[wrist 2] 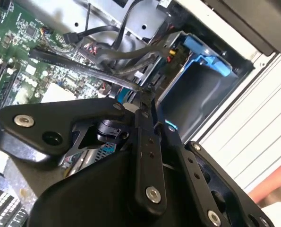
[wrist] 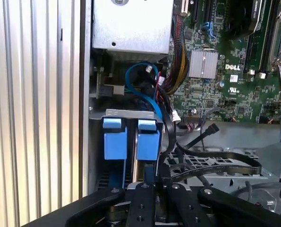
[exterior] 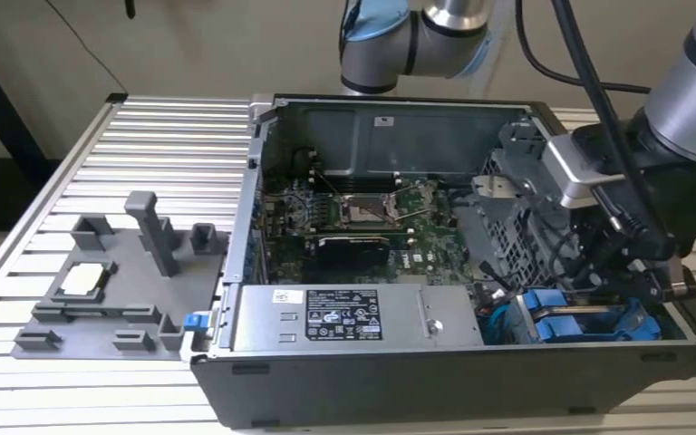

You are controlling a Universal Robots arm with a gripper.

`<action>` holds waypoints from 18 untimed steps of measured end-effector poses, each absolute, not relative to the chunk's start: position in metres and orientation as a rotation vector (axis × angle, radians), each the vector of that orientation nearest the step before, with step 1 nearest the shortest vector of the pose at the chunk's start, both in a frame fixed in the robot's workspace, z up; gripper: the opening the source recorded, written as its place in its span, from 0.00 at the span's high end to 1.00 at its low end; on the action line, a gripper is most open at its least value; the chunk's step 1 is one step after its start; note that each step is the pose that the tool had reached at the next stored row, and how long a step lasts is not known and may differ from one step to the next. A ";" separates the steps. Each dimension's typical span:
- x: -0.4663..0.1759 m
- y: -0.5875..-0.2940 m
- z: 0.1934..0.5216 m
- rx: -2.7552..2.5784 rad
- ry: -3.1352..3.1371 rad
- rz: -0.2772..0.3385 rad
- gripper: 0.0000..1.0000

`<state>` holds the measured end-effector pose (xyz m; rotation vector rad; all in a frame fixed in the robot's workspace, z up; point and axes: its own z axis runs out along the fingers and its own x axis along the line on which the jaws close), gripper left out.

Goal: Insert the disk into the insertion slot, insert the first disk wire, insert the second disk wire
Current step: 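Insert the second disk wire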

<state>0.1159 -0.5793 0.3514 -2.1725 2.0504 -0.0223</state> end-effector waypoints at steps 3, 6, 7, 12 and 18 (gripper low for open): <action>0.121 -0.580 0.348 -2.166 2.046 -0.010 0.84; 0.125 -0.581 0.345 -2.168 2.049 0.001 0.84; 0.125 -0.581 0.344 -2.170 2.052 0.005 0.84; 0.127 -0.582 0.340 -2.173 2.066 0.024 0.84; 0.132 -0.583 0.338 -2.173 2.074 0.033 0.84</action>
